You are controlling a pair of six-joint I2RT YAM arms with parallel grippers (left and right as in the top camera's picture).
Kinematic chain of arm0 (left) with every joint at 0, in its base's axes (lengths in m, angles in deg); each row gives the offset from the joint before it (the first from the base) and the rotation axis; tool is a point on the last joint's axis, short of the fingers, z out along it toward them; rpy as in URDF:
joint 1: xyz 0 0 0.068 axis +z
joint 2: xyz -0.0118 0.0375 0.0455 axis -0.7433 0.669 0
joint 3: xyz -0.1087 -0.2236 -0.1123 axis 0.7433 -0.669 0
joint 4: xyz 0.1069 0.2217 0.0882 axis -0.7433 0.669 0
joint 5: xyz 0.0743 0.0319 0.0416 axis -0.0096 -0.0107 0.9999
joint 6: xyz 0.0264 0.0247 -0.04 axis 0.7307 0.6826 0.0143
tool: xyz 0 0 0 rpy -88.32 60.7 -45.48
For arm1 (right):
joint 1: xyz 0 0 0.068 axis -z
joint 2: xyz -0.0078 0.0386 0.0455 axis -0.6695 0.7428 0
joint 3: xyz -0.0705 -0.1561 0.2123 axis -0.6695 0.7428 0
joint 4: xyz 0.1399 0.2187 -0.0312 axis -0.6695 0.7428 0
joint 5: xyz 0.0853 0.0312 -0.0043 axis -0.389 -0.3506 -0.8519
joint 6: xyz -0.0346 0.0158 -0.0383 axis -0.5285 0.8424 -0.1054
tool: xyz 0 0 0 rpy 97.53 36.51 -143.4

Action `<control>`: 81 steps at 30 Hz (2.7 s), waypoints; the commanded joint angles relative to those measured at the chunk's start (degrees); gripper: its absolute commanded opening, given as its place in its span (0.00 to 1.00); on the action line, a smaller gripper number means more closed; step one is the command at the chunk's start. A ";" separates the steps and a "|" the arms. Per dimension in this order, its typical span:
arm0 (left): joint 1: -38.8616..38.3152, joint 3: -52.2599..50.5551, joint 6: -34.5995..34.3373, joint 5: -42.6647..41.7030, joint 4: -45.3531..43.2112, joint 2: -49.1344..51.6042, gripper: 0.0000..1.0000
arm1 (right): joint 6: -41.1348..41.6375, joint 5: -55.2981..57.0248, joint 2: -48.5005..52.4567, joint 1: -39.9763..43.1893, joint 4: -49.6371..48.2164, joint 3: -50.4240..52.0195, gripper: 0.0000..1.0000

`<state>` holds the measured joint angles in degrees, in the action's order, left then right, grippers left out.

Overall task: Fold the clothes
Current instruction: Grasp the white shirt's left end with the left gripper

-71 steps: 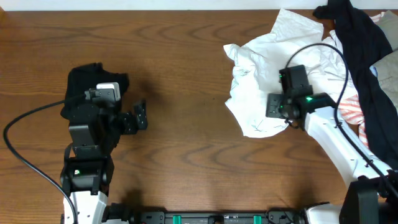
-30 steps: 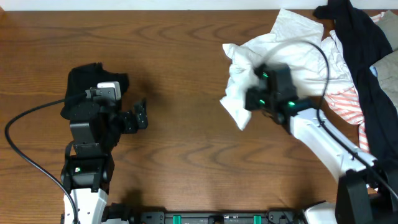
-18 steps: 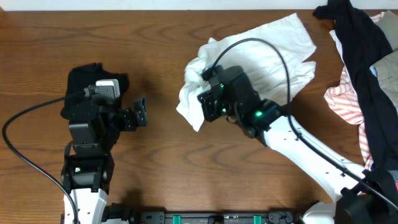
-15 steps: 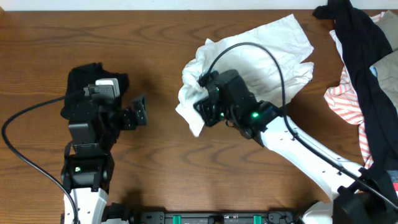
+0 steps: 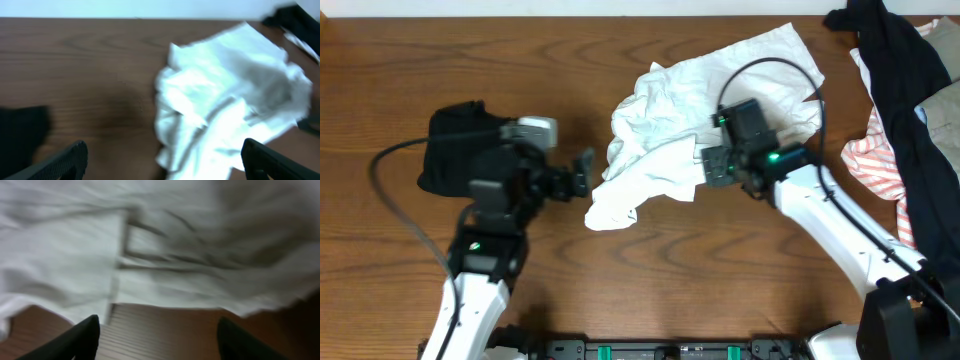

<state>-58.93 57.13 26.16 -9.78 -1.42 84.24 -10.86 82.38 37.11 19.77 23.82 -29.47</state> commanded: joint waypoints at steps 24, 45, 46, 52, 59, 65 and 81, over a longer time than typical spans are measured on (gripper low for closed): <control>-21.20 1.49 21.22 12.79 -15.45 31.61 0.78 | 0.44 -2.95 -0.39 22.29 13.00 -0.35 0.75; -21.20 1.90 21.35 12.68 -22.32 29.73 0.49 | 0.61 -4.26 -0.39 22.29 13.07 -0.35 0.51; -21.20 1.90 21.35 12.68 -22.12 28.63 0.47 | 0.61 -4.26 -0.39 22.29 13.03 -0.35 0.46; -21.20 1.90 19.54 12.50 -17.77 25.81 0.19 | 0.61 -4.28 -0.39 22.29 12.98 -0.35 0.24; -21.31 1.90 17.51 10.93 -11.32 26.88 0.72 | 0.63 -4.28 -0.39 22.29 12.98 -0.35 0.34; -21.31 1.88 17.53 10.88 -11.87 29.79 0.76 | 0.63 -4.28 -0.39 22.29 13.00 -0.35 0.34; -21.31 1.90 17.73 10.88 -19.82 36.20 0.36 | 0.63 -4.48 -0.39 22.29 13.05 -0.35 0.20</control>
<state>-80.07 58.35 44.00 1.15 -21.33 120.06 -10.47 78.12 37.11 41.73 36.83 -29.49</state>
